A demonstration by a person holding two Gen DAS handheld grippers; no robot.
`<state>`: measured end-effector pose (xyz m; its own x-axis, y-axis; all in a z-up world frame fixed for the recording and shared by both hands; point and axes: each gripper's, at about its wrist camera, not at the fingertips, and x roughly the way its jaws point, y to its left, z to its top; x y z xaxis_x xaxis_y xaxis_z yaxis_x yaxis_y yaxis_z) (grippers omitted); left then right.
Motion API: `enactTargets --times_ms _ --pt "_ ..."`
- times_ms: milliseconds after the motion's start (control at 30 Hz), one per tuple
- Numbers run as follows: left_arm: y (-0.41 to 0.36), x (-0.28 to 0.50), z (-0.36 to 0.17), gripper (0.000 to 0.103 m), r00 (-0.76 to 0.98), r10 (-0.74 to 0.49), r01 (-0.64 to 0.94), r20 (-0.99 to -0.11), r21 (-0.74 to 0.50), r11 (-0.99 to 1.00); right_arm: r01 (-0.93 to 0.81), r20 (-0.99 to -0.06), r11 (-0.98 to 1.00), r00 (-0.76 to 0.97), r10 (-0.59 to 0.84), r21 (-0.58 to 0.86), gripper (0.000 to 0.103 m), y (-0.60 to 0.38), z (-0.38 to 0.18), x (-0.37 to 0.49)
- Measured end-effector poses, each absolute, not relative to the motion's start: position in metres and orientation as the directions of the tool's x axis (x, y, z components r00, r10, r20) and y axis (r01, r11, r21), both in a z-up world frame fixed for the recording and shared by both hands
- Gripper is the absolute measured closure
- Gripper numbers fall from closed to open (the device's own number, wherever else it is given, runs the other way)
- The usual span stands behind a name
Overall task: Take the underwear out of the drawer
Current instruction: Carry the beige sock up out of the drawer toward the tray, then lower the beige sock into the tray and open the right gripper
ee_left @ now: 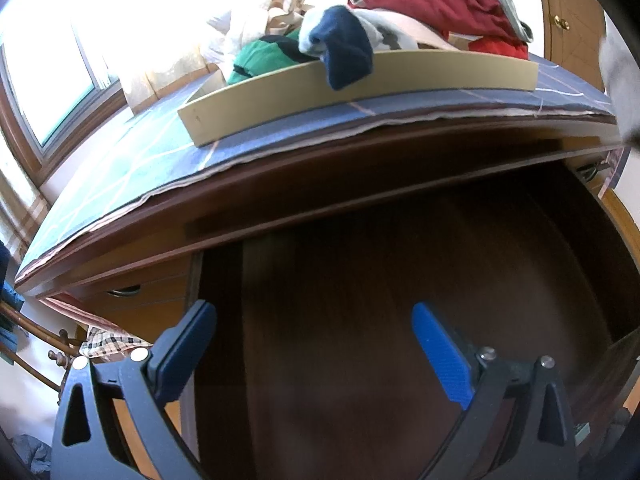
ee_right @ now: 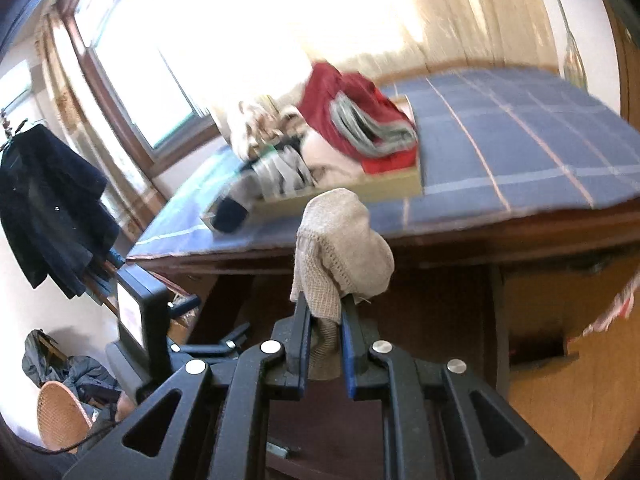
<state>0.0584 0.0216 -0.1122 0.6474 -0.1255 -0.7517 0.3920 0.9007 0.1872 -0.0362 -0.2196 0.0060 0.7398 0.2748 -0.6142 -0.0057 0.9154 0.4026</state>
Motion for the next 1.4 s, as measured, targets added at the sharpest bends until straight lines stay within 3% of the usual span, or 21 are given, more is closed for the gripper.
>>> enactTargets --times_ms 833,1400 --pt "0.025 0.059 -0.111 0.003 0.647 -0.135 0.387 -0.75 0.171 0.906 -0.109 -0.558 0.928 0.772 0.305 0.356 0.089 -0.194 0.046 -0.017" --pt "0.028 0.061 -0.11 0.003 0.649 -0.136 0.37 -0.748 0.154 0.916 -0.022 -0.616 0.912 0.731 0.294 0.409 0.089 -0.215 0.009 -0.035"
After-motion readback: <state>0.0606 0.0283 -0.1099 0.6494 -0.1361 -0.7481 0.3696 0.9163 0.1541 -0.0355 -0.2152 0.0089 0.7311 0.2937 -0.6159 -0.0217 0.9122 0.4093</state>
